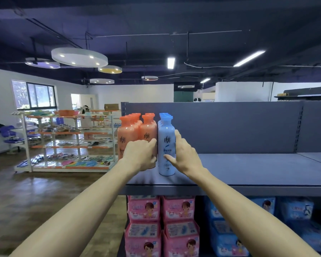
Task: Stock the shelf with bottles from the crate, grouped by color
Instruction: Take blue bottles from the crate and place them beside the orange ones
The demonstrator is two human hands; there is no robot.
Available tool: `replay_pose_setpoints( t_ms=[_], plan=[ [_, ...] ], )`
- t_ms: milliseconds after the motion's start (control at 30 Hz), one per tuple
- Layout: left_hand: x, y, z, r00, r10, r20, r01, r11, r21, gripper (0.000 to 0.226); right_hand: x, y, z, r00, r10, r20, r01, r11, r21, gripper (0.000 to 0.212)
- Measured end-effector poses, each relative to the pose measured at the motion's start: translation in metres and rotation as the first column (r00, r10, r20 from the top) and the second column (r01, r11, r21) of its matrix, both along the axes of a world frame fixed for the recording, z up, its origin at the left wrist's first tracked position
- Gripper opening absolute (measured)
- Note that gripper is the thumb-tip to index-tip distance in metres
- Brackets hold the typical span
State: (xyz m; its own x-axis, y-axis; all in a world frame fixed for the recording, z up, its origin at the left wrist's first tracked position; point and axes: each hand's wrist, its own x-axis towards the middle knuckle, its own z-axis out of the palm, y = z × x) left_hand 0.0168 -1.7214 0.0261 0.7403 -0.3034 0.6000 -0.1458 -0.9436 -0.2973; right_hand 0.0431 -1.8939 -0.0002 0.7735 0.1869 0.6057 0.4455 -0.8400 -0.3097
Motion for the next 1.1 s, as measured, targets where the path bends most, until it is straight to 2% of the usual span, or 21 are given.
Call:
replay_pose_setpoints(
  t_ms=[267,433,567,633,867,967,1100],
  plan=[
    [-0.023,-0.024,-0.015,0.998,-0.065,-0.008,0.065,0.998,-0.021,0.019,-0.032,-0.027,-0.006,1.000,0.017,0.010,-0.016,0.999,-0.045,0.056],
    [-0.073,-0.048,-0.088,0.969,-0.240,0.055,0.242,0.969,-0.039,0.018,-0.094,-0.076,-0.086,0.993,0.103,0.061,-0.098,0.991,-0.089,0.036],
    [-0.092,-0.077,-0.160,0.947,-0.276,-0.162,0.278,0.961,-0.012,0.033,-0.121,-0.109,-0.155,0.995,0.054,-0.083,-0.065,0.988,-0.139,0.040],
    [-0.096,-0.085,-0.186,0.943,-0.274,-0.191,0.274,0.961,-0.024,0.036,-0.129,-0.117,-0.176,0.992,0.028,-0.121,-0.047,0.986,-0.158,0.042],
    [-0.125,-0.121,-0.295,0.868,-0.292,-0.401,0.268,0.957,-0.116,0.027,-0.163,-0.149,-0.274,0.956,-0.011,-0.292,-0.026,0.992,-0.123,0.045],
    [-0.142,-0.132,-0.338,0.826,-0.243,-0.509,0.204,0.970,-0.133,0.022,-0.175,-0.161,-0.319,0.912,-0.012,-0.411,-0.029,0.995,-0.093,0.045],
    [-0.171,-0.144,-0.400,0.738,-0.185,-0.649,0.145,0.983,-0.115,0.020,-0.197,-0.176,-0.390,0.792,-0.050,-0.608,-0.044,0.989,-0.139,0.043]
  ],
)
